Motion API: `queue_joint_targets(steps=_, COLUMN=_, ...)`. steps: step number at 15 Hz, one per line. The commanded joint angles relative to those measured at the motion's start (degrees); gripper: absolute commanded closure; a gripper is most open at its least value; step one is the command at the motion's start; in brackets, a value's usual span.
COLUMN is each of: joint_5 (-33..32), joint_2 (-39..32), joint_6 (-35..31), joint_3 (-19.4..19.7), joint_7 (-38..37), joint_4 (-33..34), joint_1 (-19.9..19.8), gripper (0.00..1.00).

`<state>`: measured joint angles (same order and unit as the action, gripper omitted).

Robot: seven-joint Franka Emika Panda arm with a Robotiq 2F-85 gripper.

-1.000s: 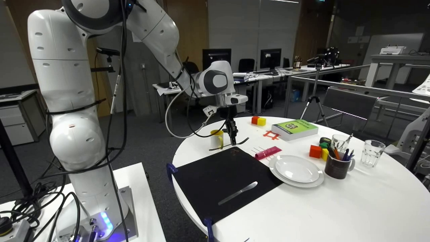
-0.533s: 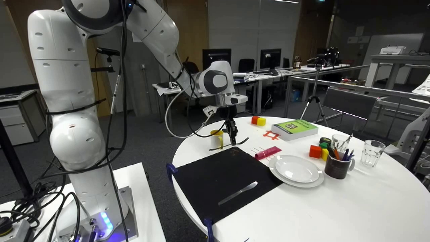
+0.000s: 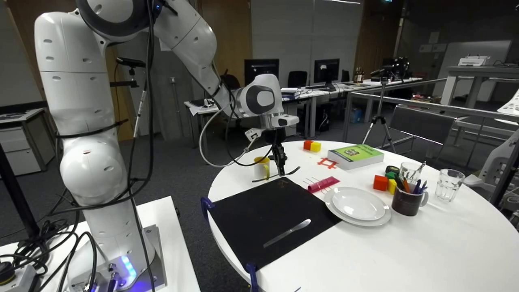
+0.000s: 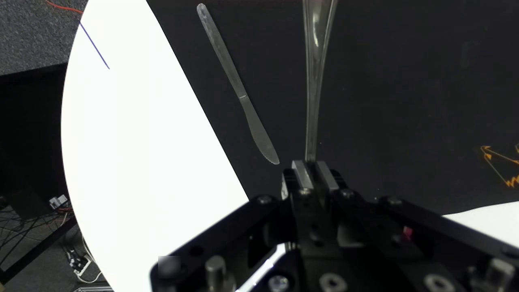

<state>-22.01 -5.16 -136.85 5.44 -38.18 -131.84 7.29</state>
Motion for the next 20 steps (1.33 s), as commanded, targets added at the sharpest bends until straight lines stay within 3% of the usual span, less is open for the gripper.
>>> queue_joint_targets(steps=1, joint_5=0.8, joint_2=-3.5, joint_6=0.5, joint_3=-1.0, joint_7=-1.9, joint_4=4.7, joint_1=-2.1, gripper=0.98)
queue_joint_targets(steps=9, joint_5=5.0, joint_2=-17.3, joint_6=2.8, joint_3=1.8, joint_7=-4.0, joint_4=23.9, joint_1=-3.8, gripper=0.98)
queue_joint_targets(steps=20, joint_5=17.0, joint_2=-34.4, joint_6=7.3, joint_3=2.9, joint_7=5.2, joint_4=49.6, joint_1=-7.7, gripper=0.98)
